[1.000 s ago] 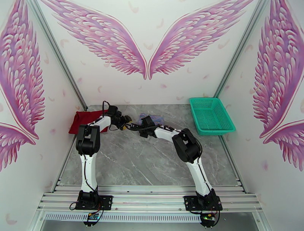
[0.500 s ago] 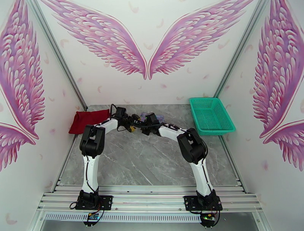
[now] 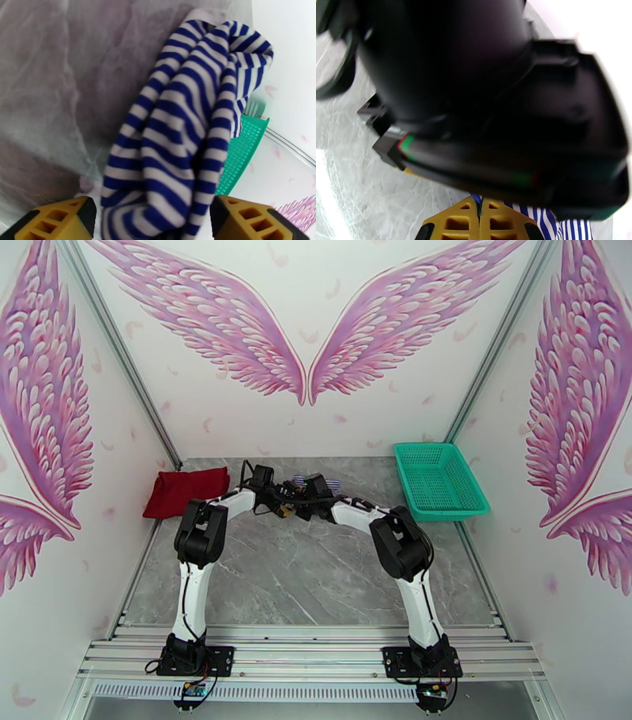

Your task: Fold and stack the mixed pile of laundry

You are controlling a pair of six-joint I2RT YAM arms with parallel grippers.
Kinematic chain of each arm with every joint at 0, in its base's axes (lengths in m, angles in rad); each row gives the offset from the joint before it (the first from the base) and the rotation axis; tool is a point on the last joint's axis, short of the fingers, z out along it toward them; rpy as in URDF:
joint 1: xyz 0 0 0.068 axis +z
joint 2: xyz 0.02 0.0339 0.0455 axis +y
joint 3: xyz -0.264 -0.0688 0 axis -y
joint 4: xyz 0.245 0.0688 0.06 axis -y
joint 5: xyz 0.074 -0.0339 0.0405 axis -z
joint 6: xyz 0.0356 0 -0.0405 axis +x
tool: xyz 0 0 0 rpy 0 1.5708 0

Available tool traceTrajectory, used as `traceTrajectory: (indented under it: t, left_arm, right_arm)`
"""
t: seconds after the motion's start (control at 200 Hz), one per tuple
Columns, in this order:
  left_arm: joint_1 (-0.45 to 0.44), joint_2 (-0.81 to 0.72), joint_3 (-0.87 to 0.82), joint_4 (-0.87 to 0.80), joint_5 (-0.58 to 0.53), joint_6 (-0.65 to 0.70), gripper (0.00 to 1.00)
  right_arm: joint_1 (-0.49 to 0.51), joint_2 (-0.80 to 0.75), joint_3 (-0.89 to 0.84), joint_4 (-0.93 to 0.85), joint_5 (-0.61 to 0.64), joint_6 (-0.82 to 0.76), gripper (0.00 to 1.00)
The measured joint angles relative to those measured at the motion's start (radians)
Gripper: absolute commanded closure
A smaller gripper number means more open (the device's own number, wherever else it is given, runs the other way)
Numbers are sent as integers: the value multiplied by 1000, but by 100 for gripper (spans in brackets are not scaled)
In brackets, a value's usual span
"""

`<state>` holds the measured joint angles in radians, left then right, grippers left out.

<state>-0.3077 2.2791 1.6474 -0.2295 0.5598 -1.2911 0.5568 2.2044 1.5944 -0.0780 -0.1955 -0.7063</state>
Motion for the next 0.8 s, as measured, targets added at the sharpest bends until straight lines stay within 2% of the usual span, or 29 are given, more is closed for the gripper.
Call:
traceTrajectory:
  t: [0.115,0.355,0.445,0.51,0.565,0.595,0.645,0.8]
  left_arm:
    - [0,13,29,-15,-5,-3,21]
    - [0,93,143,-3,-7,-24,37]
    - [1,122,166,-9,-4,-35,49]
    - [3,132,179,-6,-8,-42,64]
    - [3,142,187,-1,-9,-40,78]
    - [2,146,188,0,-11,-42,87]
    - [2,152,188,4,-18,-39,100]
    - [1,153,196,1,-61,28,100]
  right_arm:
    - [-1,-7,0,1,-10,1,100]
    - [-3,-14,-13,8,-26,3,100]
    - [-3,-19,-20,8,-27,3,100]
    - [-3,-21,-21,12,-30,3,100]
    - [-5,-22,-21,16,-30,7,82]
    - [-5,-23,-22,17,-29,14,68]
    - [-5,-28,-31,24,-29,26,58]
    - [-10,-104,-130,44,-29,89,41]
